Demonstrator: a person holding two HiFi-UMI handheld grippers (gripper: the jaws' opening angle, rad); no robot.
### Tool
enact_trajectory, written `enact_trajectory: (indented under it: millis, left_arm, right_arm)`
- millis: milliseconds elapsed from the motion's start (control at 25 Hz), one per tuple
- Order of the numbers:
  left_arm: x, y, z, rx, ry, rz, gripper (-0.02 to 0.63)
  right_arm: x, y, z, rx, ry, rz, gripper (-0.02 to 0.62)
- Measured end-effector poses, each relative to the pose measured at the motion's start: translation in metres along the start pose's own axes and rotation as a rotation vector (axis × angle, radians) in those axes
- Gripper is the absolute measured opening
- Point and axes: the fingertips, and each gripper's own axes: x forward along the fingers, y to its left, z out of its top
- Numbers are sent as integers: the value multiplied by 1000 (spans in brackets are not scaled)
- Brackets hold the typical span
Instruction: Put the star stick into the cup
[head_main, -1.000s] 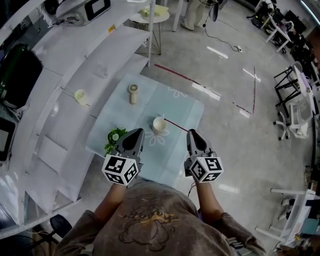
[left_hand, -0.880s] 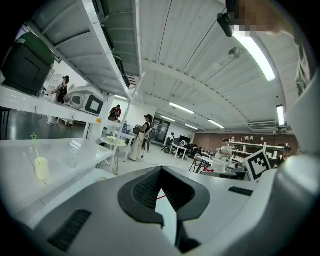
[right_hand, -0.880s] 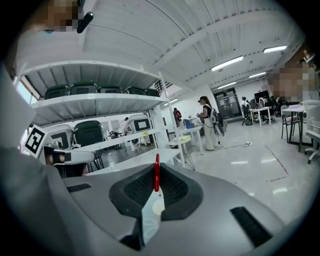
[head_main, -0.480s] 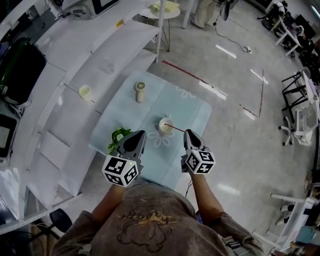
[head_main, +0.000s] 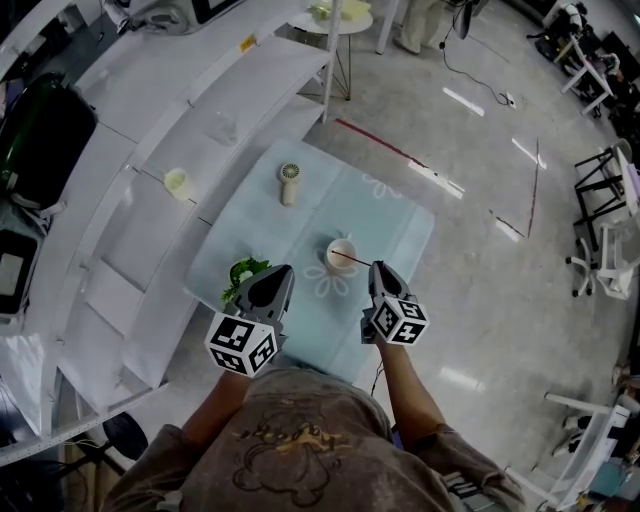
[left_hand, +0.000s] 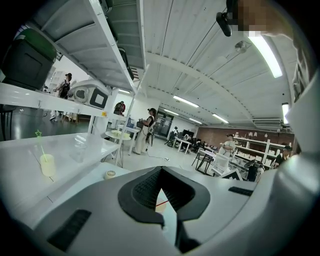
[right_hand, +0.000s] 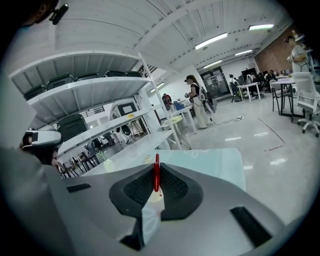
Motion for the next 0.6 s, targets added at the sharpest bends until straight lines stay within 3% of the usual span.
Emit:
enact_trajectory:
  millis: [600]
  left_arm:
    - [0, 6, -5, -12, 8, 12, 21]
  right_arm:
    - [14, -3, -9, 24, -9, -5, 39]
